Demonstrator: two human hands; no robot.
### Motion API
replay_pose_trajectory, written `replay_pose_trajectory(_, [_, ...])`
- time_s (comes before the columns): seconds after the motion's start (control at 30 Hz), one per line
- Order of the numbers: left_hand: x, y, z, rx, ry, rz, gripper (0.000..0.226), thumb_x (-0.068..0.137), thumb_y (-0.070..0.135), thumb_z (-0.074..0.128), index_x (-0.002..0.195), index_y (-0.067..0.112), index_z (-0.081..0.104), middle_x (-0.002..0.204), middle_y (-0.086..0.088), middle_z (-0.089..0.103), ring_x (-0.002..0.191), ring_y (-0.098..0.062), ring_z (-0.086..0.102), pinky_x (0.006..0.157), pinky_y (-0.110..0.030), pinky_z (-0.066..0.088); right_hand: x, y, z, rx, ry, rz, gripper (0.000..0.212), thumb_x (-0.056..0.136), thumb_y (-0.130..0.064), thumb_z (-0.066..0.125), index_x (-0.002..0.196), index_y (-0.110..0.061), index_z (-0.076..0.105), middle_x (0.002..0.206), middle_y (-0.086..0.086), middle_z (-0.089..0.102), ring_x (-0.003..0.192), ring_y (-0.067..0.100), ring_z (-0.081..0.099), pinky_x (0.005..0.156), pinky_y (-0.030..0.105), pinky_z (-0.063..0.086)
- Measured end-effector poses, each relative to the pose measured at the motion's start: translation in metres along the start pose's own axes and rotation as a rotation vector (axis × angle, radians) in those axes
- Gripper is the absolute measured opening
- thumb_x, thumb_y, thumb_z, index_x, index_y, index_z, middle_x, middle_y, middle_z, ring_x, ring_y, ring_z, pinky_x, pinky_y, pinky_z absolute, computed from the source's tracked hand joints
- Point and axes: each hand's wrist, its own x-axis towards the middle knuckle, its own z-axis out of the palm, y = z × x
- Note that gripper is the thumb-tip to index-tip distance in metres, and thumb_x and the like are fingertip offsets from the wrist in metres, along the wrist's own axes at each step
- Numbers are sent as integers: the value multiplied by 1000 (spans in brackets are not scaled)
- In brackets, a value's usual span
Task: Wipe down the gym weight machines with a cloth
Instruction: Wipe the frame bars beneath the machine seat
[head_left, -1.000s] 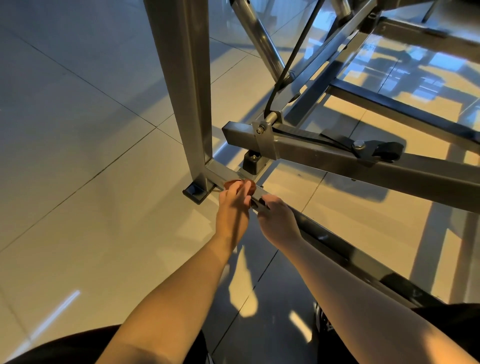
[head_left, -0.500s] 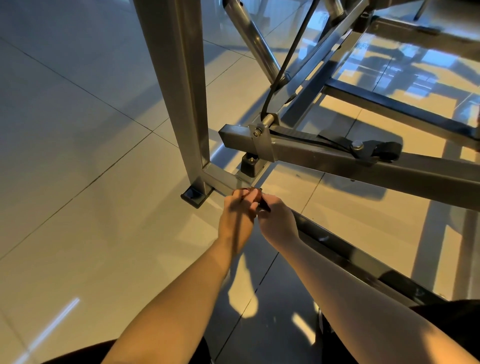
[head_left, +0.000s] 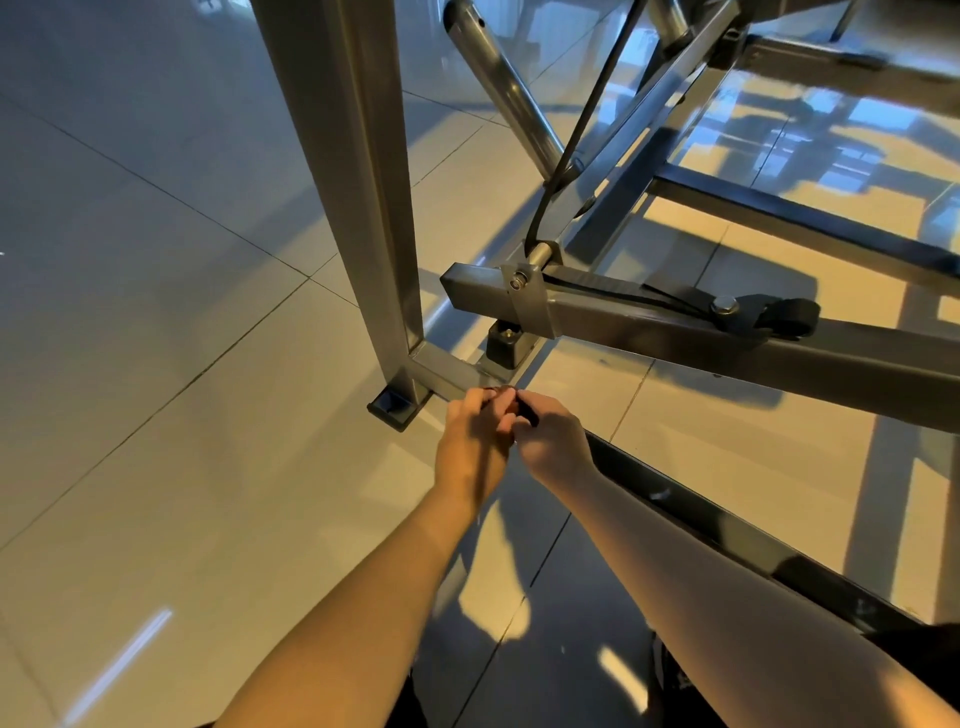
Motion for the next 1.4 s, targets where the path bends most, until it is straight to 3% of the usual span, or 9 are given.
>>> replay_pose_trajectory(0.1, [15, -8, -20, 159, 16, -28, 36, 103, 22, 49, 138, 27, 56, 139, 1, 49, 121, -17, 42, 96, -28, 41, -2, -2, 7, -83, -50, -17, 17, 96, -6, 59, 111, -3, 67, 104, 10, 68, 92, 21, 62, 83, 29, 55])
replay_pose_trajectory(0.27, [44, -26, -38, 49, 124, -344, 39, 106, 25, 47, 145, 23, 53, 143, -2, 48, 123, -26, 40, 97, -26, 33, 11, -6, 9, -134, -221, 78, 23, 97, -11, 57, 120, -10, 59, 111, 3, 57, 104, 20, 54, 87, 28, 48])
replay_pose_trajectory(0.37, [34, -14, -26, 43, 84, -302, 39, 106, 24, 44, 144, 24, 54, 143, -1, 48, 123, -25, 37, 94, -25, 32, 25, -3, 10, -93, -276, 113, 18, 100, -14, 55, 117, -13, 59, 108, 3, 60, 99, 19, 56, 78, 22, 44])
replay_pose_trajectory(0.5, [23, -11, -23, 92, 43, -131, 39, 107, 25, 43, 144, 25, 53, 144, 2, 48, 121, -25, 39, 91, -26, 37, 23, 1, 17, -99, -209, 106, 23, 99, -15, 57, 122, -15, 59, 115, 3, 62, 105, 20, 58, 92, 28, 49])
replay_pose_trajectory(0.8, [41, -28, -28, -3, 165, -359, 40, 108, 25, 41, 146, 23, 50, 152, 0, 42, 126, -25, 39, 97, -24, 29, 7, 3, 21, -280, -206, -10, 57, 99, -15, 59, 152, -8, 39, 157, 6, 40, 147, 24, 34, 122, 37, 30])
replay_pose_trajectory(0.97, [7, 2, 0, 88, 26, -7, 30, 96, 27, 62, 125, 22, 61, 124, -3, 63, 110, -18, 59, 93, -25, 50, -7, 11, 8, -85, 10, -88, 15, 98, -20, 56, 107, -14, 66, 100, -5, 67, 91, 2, 62, 80, 18, 52])
replay_pose_trajectory(1.07, [-10, 4, 11, 232, -79, 187, 33, 85, 33, 70, 115, 20, 64, 117, -3, 66, 107, -19, 62, 81, -30, 53, -15, 9, 1, -45, 53, -11, 21, 100, -27, 51, 103, -16, 68, 95, -9, 68, 84, 1, 59, 82, 16, 50])
replay_pose_trajectory(1.23, [9, -9, -1, 214, -40, 60, 34, 105, 26, 43, 138, 23, 52, 136, -2, 55, 113, -21, 57, 86, -18, 44, -13, 13, 3, -137, -24, -21, 12, 95, -7, 59, 104, -13, 65, 101, -2, 66, 87, 10, 62, 77, 22, 54])
replay_pose_trajectory(1.4, [26, -17, -23, 101, 106, -224, 42, 109, 25, 34, 150, 25, 43, 155, 0, 39, 131, -28, 37, 105, -35, 38, -10, 13, 2, -249, -224, -31, 46, 93, -11, 65, 137, -6, 54, 131, 5, 54, 113, 18, 59, 90, 21, 53])
